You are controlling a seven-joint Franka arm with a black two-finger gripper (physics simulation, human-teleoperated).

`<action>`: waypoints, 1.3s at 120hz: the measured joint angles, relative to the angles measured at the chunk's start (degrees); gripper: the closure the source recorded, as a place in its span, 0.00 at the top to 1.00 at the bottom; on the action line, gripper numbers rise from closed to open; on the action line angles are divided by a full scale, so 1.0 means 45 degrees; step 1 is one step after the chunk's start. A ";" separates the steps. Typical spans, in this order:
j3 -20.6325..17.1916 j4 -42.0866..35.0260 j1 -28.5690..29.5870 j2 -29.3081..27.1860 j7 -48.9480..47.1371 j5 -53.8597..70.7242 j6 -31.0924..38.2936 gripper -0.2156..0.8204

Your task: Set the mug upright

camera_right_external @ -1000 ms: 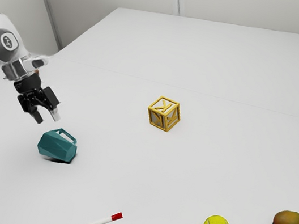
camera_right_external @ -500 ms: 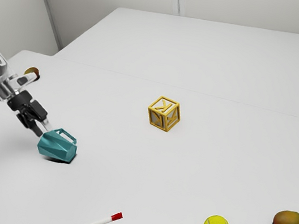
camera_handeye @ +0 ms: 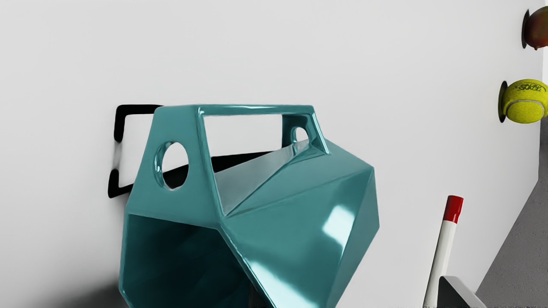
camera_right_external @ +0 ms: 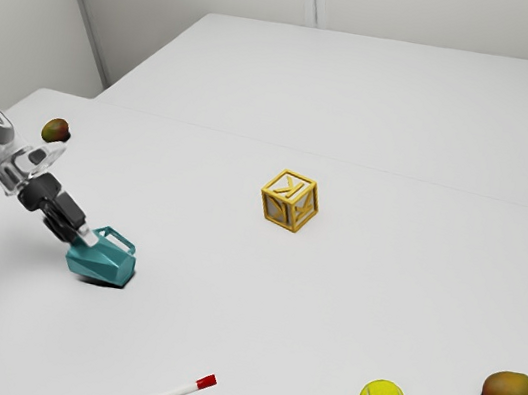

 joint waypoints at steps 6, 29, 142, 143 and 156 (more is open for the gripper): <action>-0.0009 0.0003 0.0000 0.0007 0.0112 -0.0033 -0.0055 0.50; -0.0053 0.0028 -0.0018 -0.0001 0.0468 -0.0085 -0.0205 0.28; -0.2080 -0.1079 -0.0129 -0.2310 0.0893 0.0351 0.1753 0.04; -0.2126 -0.1098 -0.0142 -0.2342 0.0872 0.0382 0.1806 0.04; -0.3029 -0.1528 0.0015 -0.3036 0.0486 0.0953 0.2668 0.04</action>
